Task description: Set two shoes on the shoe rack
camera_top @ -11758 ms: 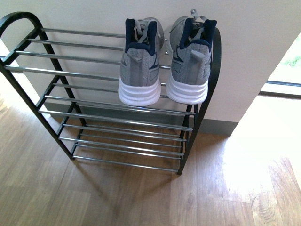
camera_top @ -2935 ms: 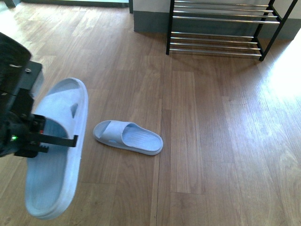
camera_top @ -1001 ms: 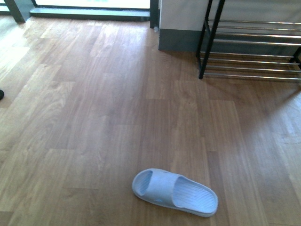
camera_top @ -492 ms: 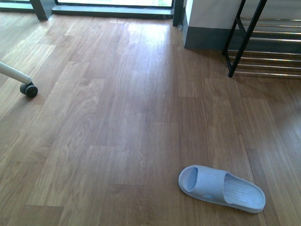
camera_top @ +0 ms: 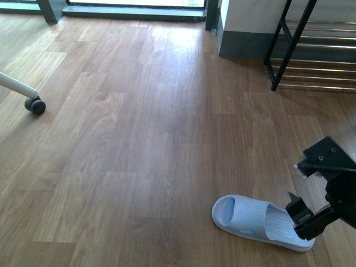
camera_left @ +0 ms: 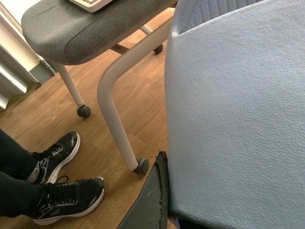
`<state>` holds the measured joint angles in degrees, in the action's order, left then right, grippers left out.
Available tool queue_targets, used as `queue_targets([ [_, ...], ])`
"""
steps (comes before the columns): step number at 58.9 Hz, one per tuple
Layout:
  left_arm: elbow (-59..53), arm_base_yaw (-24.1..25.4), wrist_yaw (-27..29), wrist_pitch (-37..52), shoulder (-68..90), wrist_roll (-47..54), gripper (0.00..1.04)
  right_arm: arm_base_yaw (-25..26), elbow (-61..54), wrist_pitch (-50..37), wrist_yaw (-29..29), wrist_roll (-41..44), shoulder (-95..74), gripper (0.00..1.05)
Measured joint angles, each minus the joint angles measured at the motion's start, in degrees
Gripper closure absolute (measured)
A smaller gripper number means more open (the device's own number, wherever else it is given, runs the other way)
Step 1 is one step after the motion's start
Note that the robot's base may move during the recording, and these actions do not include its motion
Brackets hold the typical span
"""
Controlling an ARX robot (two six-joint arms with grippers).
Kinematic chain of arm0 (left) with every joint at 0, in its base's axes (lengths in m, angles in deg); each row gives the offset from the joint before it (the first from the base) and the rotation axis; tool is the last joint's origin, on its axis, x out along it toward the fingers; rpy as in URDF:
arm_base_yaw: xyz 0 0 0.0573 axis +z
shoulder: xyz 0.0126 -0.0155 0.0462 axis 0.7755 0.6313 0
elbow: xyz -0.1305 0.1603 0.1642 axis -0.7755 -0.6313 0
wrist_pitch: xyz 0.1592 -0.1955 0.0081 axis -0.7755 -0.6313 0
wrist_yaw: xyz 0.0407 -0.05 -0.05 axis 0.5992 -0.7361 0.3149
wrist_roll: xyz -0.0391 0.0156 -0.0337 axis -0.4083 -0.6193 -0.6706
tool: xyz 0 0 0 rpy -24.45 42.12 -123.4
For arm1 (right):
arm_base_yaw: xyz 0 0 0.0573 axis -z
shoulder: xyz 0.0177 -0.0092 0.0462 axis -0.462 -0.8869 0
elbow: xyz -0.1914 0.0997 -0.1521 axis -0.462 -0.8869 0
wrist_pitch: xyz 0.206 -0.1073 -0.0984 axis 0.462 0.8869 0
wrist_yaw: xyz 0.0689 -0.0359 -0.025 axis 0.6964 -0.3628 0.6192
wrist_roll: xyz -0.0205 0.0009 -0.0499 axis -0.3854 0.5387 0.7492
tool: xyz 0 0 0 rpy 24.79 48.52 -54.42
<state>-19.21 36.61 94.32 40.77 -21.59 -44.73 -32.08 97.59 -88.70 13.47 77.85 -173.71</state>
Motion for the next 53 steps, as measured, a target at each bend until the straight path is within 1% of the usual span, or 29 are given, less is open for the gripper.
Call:
queue_targets([
  [5, 0.0, 0.0, 0.02, 0.0, 0.0, 0.0, 1.03, 0.98, 3.06, -0.48, 1.07, 2.56, -5.14, 0.09],
  [8, 0.0, 0.0, 0.0, 0.0, 0.0, -0.02, 1.03, 1.36, 5.49, -0.26, 2.93, 4.22, -8.0, 0.09],
  [16, 0.0, 0.0, 0.0, 0.0, 0.0, 0.0, 1.03, 1.68, 10.97, -0.85, 5.44, 7.43, -14.53, 0.09],
  [22, 0.0, 0.0, 0.02, 0.0, 0.0, 0.0, 1.03, 2.67, 16.11, 0.61, 8.26, 9.33, -19.71, 0.09],
  [27, 0.0, 0.0, 0.0, 0.0, 0.0, 0.0, 1.03, 3.78, 19.56, 2.47, 9.55, 10.49, -22.56, 0.09],
  [43, 0.0, 0.0, 0.0, 0.0, 0.0, 0.0, 1.03, 5.33, 24.35, 8.28, 12.98, 10.75, -24.94, 0.09],
  [53, 0.0, 0.0, 0.0, 0.0, 0.0, 0.0, 1.03, 4.52, 26.32, 13.11, 17.84, 8.57, -25.09, 0.09],
])
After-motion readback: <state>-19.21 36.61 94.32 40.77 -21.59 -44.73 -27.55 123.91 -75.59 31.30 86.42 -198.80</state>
